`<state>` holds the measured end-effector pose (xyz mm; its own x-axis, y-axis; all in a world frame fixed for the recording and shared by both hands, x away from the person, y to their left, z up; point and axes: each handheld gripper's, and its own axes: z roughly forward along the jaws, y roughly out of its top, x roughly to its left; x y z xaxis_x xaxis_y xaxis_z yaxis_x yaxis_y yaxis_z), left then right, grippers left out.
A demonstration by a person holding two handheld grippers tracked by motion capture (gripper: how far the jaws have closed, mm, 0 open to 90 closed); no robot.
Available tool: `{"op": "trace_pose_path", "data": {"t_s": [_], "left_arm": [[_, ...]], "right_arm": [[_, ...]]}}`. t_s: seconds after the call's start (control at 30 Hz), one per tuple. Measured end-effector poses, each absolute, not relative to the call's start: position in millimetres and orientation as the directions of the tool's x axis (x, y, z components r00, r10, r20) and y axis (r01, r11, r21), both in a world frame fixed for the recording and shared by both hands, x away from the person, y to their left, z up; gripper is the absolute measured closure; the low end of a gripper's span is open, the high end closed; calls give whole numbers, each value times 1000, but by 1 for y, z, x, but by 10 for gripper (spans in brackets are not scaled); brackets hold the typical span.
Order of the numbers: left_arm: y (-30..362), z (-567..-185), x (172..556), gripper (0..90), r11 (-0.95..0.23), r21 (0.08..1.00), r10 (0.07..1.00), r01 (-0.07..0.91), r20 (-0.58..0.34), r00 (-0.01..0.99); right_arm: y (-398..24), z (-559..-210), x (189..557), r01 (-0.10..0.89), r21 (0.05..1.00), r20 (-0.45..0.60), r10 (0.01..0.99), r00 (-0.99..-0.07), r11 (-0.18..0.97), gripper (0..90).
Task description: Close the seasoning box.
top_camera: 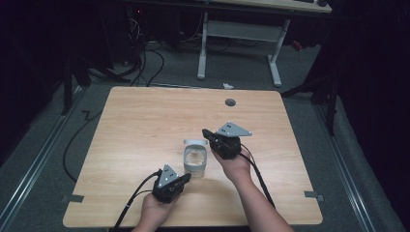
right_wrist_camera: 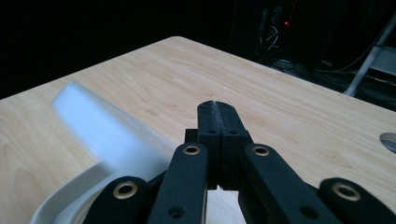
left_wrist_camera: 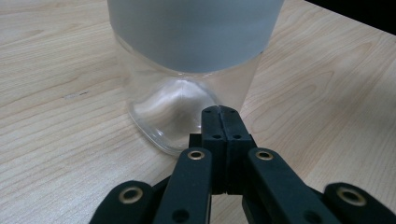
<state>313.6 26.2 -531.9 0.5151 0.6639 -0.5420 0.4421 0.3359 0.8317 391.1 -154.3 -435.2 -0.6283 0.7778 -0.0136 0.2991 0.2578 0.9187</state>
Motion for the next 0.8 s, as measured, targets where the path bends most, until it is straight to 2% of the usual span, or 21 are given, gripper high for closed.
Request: {"op": "trace_pose_path", "data": {"t_s": [0.47,0.7,0.8], "left_arm": [[26,-532,313,900,337,831,661,443,-544,517],[31,-526,311,900,354,818,646,453,-565,513],[40,-516,307,899,341,842,660,417,-530,532]], "right_arm": [[-155,-453,357,294,914,-21,755,-655,280,898],[-163,-450,354,294,917,-17,763,-646,269,898],[-171,-450,355,303,915,-15,774,-633,265,895]]}}
